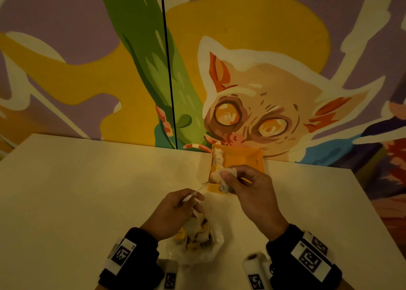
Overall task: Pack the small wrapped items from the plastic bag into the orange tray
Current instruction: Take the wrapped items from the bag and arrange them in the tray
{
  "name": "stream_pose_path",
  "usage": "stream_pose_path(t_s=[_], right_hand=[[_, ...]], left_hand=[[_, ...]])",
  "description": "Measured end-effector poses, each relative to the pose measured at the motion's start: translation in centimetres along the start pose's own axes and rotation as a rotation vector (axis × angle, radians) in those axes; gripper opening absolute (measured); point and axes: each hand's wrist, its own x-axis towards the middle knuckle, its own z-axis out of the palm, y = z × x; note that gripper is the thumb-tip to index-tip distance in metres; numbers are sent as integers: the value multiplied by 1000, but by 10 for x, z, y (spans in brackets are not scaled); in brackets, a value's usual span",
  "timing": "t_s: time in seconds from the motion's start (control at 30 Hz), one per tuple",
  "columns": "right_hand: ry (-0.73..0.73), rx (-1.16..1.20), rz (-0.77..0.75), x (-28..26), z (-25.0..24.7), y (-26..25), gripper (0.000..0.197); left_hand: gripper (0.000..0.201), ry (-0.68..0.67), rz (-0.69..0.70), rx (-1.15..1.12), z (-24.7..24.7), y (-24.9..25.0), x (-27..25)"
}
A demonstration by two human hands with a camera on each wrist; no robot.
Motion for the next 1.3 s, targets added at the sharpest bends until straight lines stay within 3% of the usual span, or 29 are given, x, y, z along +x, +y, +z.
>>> stream_pose_path(t_s=[0.2,0.33,0.47,0.8,1.0,1.3], right_hand=[[-64,-27,98,-5,2,11,11],[-81,-64,109,-9,7,18,14],[-88,-44,119,-10,11,18,11],[-64,-21,214,3,5,24,5],[-45,-166,214,35,-8,28,9],[-69,-349,197,80,-22,49,9]], left_hand=[[25,66,5,-148,2,19,-1],[33,9,-30,-181,4,27,-2],[19,-21,19,-112,7,30,-3],[18,166,114,-167,4,26,9],[16,304,67,-210,-3,21,20],[20,386,50,-202,-7,14,29]])
